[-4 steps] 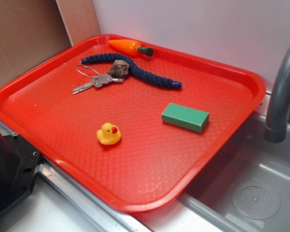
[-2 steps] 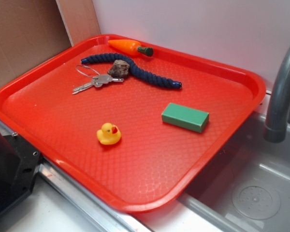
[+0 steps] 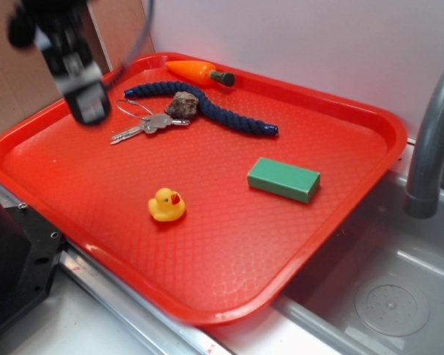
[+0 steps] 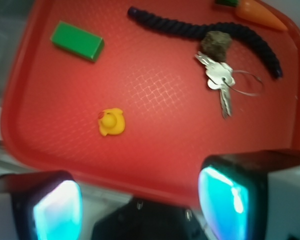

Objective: Grab the yellow duck.

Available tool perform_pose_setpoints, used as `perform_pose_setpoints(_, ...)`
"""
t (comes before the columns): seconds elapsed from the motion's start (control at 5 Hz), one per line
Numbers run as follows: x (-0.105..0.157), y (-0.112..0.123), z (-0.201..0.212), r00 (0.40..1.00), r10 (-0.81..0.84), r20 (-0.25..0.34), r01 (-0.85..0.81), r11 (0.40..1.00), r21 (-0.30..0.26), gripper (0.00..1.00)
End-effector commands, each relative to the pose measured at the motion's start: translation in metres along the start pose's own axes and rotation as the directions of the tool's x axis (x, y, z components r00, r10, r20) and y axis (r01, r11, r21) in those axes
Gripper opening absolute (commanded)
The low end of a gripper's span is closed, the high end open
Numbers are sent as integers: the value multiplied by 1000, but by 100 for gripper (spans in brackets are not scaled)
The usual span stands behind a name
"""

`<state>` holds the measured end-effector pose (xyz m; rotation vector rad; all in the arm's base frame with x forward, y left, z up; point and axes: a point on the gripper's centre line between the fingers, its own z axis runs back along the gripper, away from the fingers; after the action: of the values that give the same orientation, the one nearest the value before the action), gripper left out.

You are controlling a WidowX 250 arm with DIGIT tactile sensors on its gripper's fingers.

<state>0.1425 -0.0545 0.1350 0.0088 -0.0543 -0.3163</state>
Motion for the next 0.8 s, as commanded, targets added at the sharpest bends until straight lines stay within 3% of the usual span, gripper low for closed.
perform_pose_setpoints(0.0,6,-7,-65,985,-172,-13,172,985,-13,100)
perform_pose_setpoints(0.6,24,-6,-85,978,-210,4,210,976,-56,100)
